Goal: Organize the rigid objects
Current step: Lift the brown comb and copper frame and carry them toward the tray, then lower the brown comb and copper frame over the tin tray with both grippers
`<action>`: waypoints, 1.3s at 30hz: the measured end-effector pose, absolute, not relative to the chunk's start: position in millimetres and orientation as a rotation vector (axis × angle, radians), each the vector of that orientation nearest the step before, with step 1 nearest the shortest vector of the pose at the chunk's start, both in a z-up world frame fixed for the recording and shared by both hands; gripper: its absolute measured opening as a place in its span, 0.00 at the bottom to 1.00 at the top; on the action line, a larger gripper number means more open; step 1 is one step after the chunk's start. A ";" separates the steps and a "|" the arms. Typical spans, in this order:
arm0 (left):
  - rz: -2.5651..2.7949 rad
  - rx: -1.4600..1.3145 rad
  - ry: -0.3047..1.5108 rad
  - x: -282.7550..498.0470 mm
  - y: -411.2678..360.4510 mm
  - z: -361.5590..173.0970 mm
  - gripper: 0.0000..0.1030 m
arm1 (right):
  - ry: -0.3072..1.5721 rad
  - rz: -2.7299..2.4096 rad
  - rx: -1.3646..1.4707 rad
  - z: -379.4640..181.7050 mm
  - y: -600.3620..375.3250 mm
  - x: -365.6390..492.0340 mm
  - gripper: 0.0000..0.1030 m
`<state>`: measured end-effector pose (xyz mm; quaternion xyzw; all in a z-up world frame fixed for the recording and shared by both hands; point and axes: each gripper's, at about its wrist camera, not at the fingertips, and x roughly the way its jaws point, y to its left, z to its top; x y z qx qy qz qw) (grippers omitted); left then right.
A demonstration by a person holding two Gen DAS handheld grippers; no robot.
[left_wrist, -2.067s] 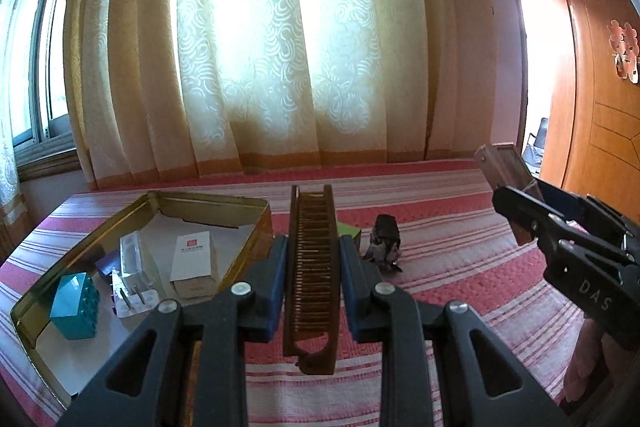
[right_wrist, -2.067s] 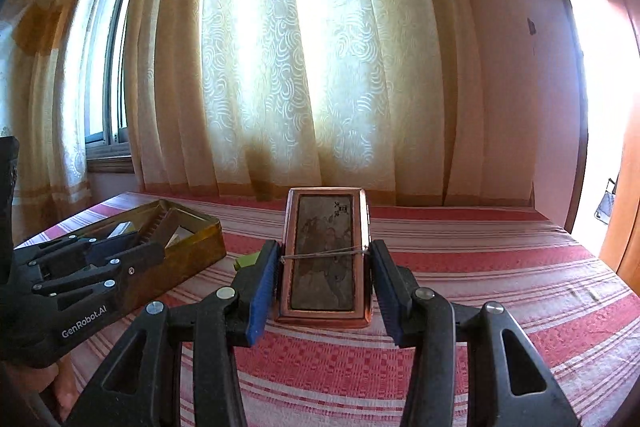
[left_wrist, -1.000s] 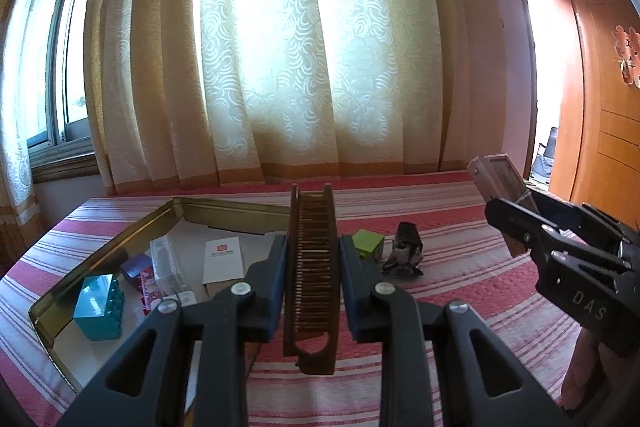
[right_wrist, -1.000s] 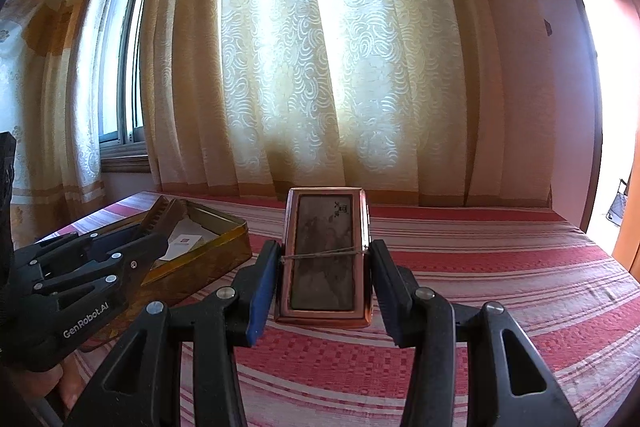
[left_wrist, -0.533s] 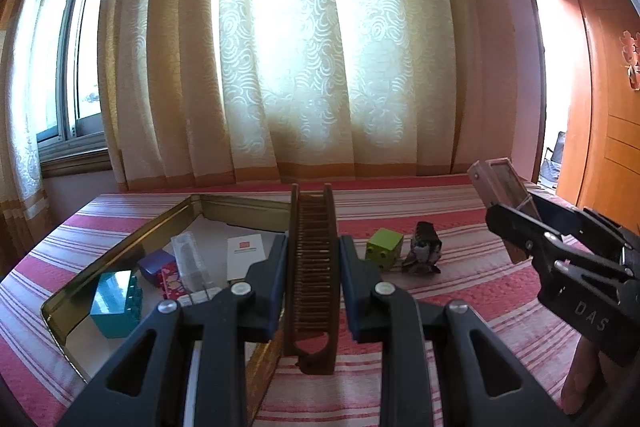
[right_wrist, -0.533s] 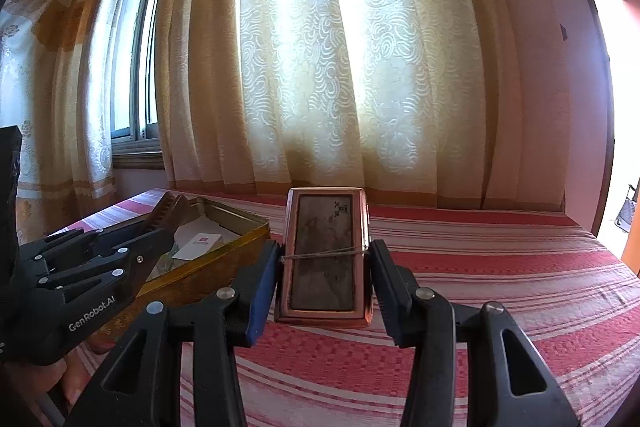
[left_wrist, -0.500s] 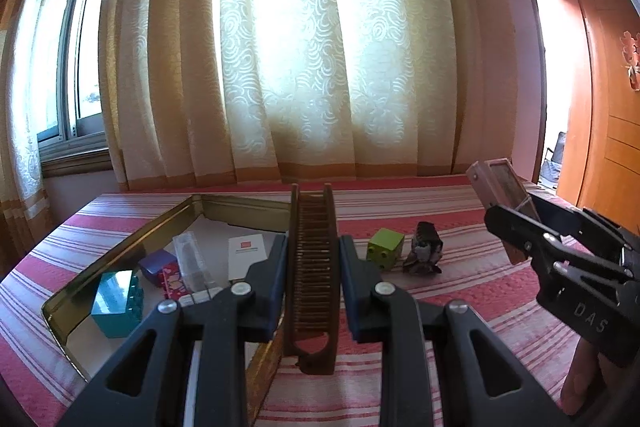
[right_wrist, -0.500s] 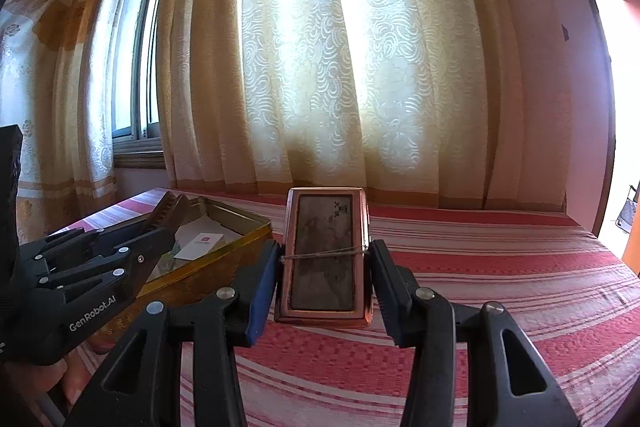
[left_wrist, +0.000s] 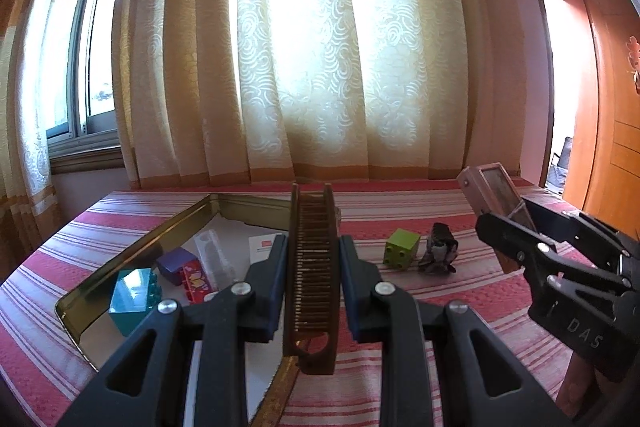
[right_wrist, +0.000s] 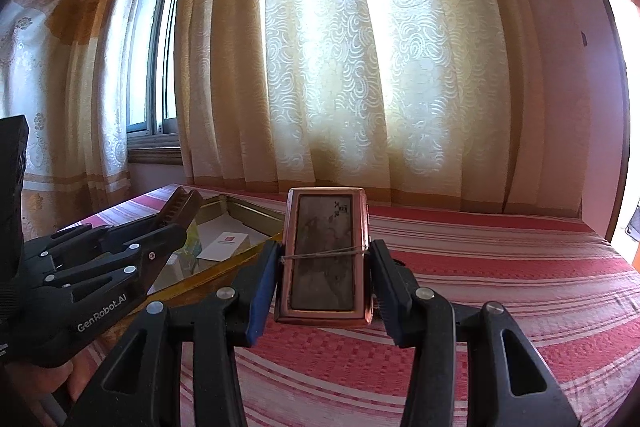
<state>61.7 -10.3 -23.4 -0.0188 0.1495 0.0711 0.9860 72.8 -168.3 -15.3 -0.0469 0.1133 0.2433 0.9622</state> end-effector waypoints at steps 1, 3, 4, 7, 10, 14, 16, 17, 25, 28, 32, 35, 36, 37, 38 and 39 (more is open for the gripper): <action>0.144 -0.039 0.299 61.0 -9.4 -23.3 0.23 | 0.229 0.496 -0.096 -15.4 -167.0 72.2 0.47; 0.146 -0.040 0.299 60.4 -7.7 -23.4 0.23 | 0.228 0.501 -0.098 -15.6 -164.7 71.6 0.47; 0.147 -0.041 0.298 59.9 -6.7 -23.3 0.23 | 0.229 0.503 -0.099 -15.7 -163.5 71.6 0.47; 0.152 -0.044 0.298 58.5 -4.3 -23.5 0.23 | 0.229 0.509 -0.101 -15.7 -159.3 71.3 0.47; 0.158 -0.046 0.297 57.4 -1.0 -23.2 0.23 | 0.230 0.515 -0.103 -15.5 -155.9 70.7 0.47; 0.165 -0.046 0.294 55.7 2.9 -22.7 0.23 | 0.233 0.524 -0.108 -15.2 -148.9 70.1 0.47; 0.168 -0.047 0.294 54.9 5.1 -22.5 0.23 | 0.234 0.528 -0.109 -15.4 -146.4 70.3 0.47; 0.171 -0.049 0.294 54.5 6.7 -22.4 0.23 | 0.235 0.529 -0.110 -15.4 -145.2 70.2 0.47; 0.187 -0.051 0.296 51.6 15.4 -22.3 0.23 | 0.235 0.545 -0.116 -16.1 -135.2 69.0 0.47; 0.195 -0.054 0.297 50.8 19.8 -22.5 0.23 | 0.234 0.551 -0.119 -16.5 -132.2 68.4 0.47; 0.205 -0.055 0.295 49.2 23.9 -23.0 0.23 | 0.234 0.558 -0.120 -16.7 -128.6 68.8 0.47; 0.211 -0.056 0.294 48.0 26.4 -23.2 0.23 | 0.234 0.564 -0.123 -17.2 -125.6 68.3 0.47; 0.213 -0.056 0.293 47.7 27.6 -23.2 0.23 | 0.234 0.567 -0.124 -17.2 -124.1 68.0 0.47; 0.214 -0.057 0.293 47.5 28.1 -23.2 0.23 | 0.234 0.568 -0.125 -17.3 -122.9 67.6 0.47; 0.215 -0.057 0.293 47.2 28.6 -23.3 0.23 | 0.234 0.571 -0.127 -17.5 -121.4 67.2 0.47; 0.217 -0.056 0.293 46.9 29.3 -23.4 0.23 | 0.233 0.573 -0.128 -17.4 -120.2 66.8 0.47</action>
